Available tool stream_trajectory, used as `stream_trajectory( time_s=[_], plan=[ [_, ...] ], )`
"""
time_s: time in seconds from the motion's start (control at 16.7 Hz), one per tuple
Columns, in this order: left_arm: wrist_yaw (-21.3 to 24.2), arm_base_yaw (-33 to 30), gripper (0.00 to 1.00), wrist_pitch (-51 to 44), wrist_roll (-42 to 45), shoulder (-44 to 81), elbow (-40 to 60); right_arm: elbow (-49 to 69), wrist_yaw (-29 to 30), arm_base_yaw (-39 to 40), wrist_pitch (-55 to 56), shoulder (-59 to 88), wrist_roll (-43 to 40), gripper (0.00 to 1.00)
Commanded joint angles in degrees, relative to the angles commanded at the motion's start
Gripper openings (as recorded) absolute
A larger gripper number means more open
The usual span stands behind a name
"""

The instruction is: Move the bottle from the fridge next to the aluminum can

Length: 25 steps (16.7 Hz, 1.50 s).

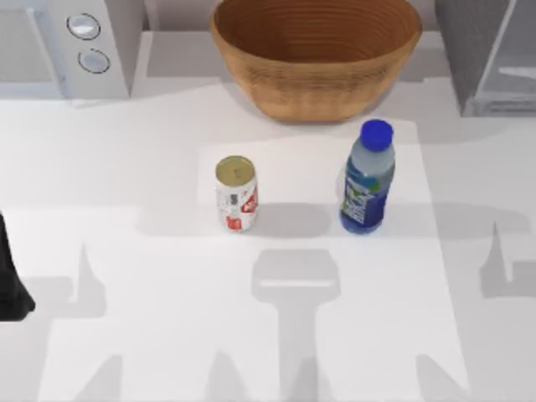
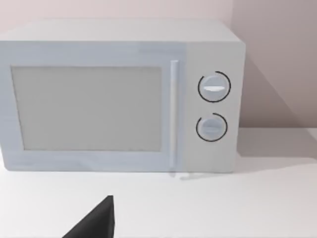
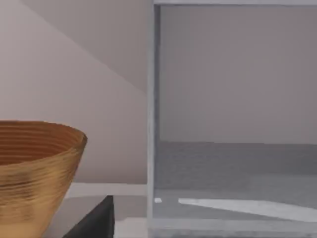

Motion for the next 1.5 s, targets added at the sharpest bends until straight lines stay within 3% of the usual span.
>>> stream_trajectory(
  time_s=[0.24, 0.66, 0.9, 1.14, 1.5],
  plan=[
    [0.0, 0.0, 1.0, 0.0, 0.0, 0.0, 0.0, -5.1, -2.4, -3.7, -9.0, -9.0, 0.4, 1.0],
    [0.0, 0.0, 1.0, 0.0, 0.0, 0.0, 0.0, -5.5, -2.6, -3.8, -9.8, -9.8, 0.5, 1.0],
    [0.0, 0.0, 1.0, 0.0, 0.0, 0.0, 0.0, -1.6, -2.6, -3.9, -16.0, -14.5, 0.5, 1.0],
    [0.0, 0.0, 1.0, 0.0, 0.0, 0.0, 0.0, 6.0, -2.6, -4.0, -31.5, -23.6, 0.6, 1.0],
    [0.0, 0.0, 1.0, 0.0, 0.0, 0.0, 0.0, 19.3, -2.7, -4.1, -63.3, -39.9, 0.5, 1.0]
  ],
)
